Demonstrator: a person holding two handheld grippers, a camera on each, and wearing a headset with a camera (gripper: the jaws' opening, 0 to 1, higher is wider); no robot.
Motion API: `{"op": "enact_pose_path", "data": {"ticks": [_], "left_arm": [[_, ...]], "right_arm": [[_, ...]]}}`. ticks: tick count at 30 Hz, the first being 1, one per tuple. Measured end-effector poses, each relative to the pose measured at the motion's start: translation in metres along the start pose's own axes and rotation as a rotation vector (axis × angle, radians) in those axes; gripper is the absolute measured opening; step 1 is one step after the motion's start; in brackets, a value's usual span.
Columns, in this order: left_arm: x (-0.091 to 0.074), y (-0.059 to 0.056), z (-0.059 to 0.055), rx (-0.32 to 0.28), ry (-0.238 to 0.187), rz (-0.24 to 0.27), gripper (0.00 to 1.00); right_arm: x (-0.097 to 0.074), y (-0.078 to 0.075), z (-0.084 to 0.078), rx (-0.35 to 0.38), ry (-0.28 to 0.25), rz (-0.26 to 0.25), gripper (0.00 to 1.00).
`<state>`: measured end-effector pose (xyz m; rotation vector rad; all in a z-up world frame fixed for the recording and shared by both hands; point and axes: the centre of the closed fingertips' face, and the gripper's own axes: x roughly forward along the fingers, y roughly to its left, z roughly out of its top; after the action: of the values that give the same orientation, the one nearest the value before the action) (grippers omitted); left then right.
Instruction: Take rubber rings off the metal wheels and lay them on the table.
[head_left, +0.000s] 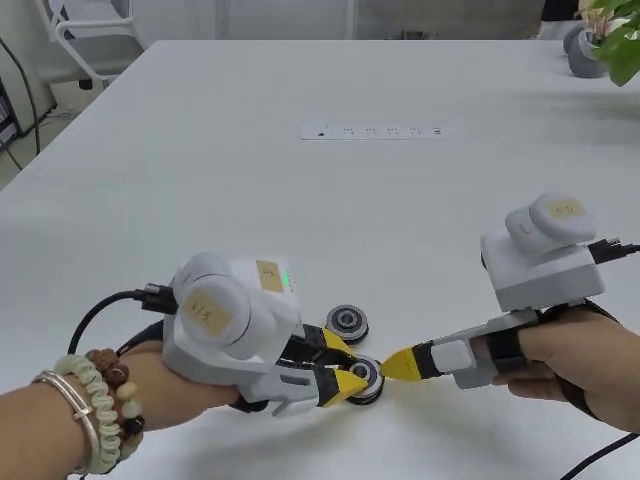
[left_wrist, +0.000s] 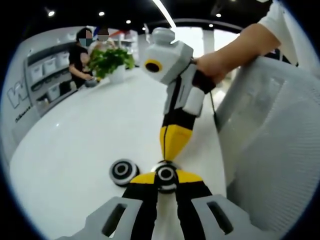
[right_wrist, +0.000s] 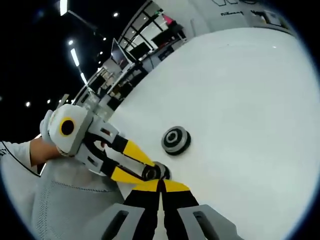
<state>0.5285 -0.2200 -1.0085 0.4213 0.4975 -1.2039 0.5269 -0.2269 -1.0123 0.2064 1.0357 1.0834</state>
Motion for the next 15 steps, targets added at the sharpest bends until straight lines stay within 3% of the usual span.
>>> {"op": "enact_pose_path", "data": {"ticks": [15], "left_arm": [[0.0002, -0.0004, 0.0005, 0.022, 0.003, 0.001, 0.14]], "right_arm": [[0.0002, 0.0058, 0.0015, 0.016, 0.005, -0.003, 0.0]]}}
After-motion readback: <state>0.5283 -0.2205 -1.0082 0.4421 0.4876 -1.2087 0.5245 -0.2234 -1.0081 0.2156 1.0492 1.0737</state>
